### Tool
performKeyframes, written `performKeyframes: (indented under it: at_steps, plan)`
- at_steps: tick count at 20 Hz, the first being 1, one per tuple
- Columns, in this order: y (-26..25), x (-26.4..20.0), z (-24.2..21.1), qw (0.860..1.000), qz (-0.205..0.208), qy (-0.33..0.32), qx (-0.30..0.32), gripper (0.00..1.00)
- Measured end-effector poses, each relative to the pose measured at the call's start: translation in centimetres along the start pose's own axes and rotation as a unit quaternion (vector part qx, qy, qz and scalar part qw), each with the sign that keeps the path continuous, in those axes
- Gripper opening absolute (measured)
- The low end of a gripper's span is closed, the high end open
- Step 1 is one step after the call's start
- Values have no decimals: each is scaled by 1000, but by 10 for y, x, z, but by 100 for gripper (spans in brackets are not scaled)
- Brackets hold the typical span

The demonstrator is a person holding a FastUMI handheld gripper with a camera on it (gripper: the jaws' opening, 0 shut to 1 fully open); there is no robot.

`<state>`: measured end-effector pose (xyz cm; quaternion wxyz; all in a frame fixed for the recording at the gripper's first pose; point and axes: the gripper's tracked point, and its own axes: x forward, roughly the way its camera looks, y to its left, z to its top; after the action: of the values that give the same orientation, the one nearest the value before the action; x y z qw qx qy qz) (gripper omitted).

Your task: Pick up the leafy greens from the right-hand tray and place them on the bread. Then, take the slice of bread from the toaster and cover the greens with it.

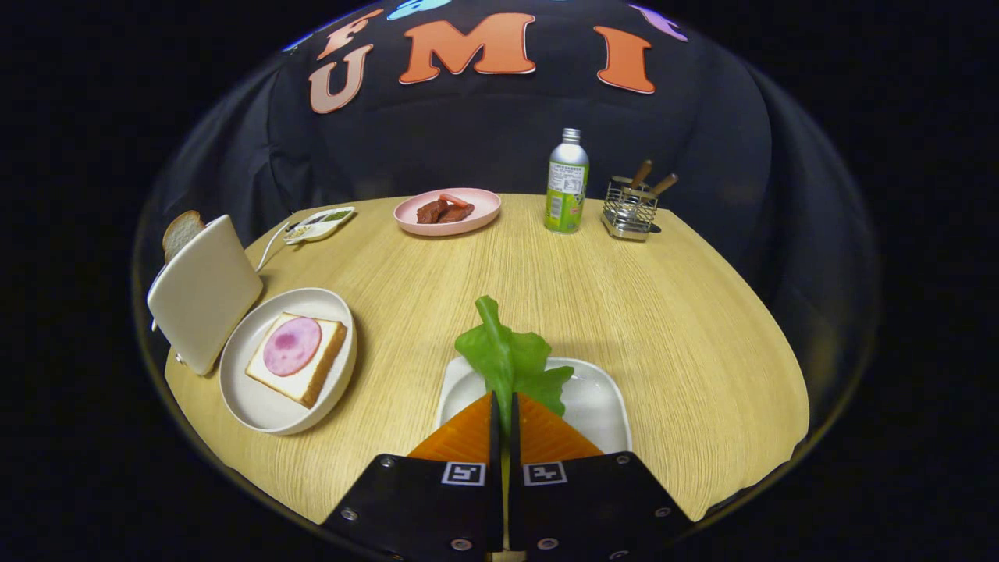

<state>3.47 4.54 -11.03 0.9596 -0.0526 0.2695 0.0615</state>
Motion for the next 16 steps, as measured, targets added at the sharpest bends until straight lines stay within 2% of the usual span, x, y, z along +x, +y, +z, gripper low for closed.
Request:
performKeyframes:
  at_steps: [16]
  plan:
    - [105,-18,52,995,64,-32,-64,3]
